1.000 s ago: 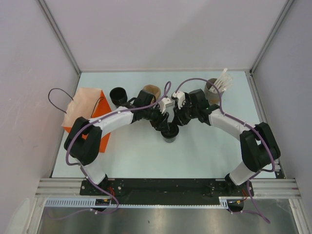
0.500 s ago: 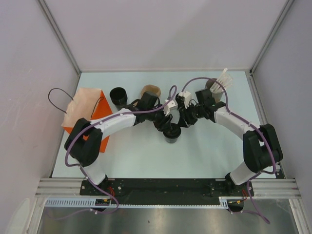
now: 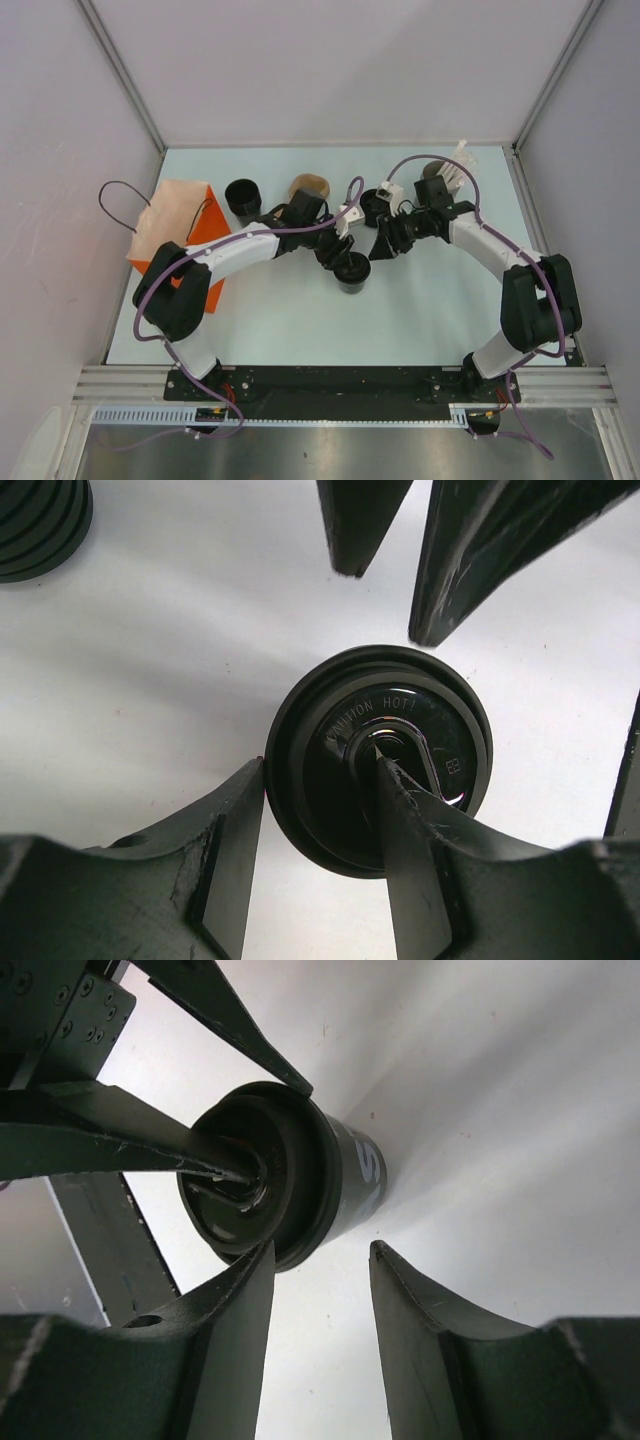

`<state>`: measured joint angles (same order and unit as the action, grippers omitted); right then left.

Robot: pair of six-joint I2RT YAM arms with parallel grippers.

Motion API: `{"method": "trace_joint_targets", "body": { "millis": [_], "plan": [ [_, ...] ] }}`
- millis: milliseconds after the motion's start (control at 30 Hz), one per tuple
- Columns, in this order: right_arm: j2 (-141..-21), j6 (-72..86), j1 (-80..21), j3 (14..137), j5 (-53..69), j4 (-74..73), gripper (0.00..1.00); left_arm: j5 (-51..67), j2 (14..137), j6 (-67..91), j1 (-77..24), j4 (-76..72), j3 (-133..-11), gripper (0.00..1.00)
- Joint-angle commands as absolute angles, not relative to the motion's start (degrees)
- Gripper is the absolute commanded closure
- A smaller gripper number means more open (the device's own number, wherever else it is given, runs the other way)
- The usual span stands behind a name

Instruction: Pack the takeout coffee

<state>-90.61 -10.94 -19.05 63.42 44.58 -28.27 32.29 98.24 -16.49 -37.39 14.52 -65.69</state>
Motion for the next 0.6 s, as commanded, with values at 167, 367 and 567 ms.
{"method": "trace_joint_targets", "body": {
  "millis": [167,367,567],
  "plan": [
    [-92.5,-12.6,-17.9,65.6,47.7,-34.0,0.52,20.7,103.5,-21.9,-37.0,24.8,-62.5,0.48],
    [-94.1,-10.3,-19.3,65.3,49.2,-31.6,0.52,20.7,103.4,-21.9,-37.0,24.7,-62.5,0.48],
    [-95.4,-9.8,-19.9,65.3,49.4,-31.4,0.53,20.9,103.5,-21.8,-37.1,24.5,-62.7,0.48]
  ]
}}
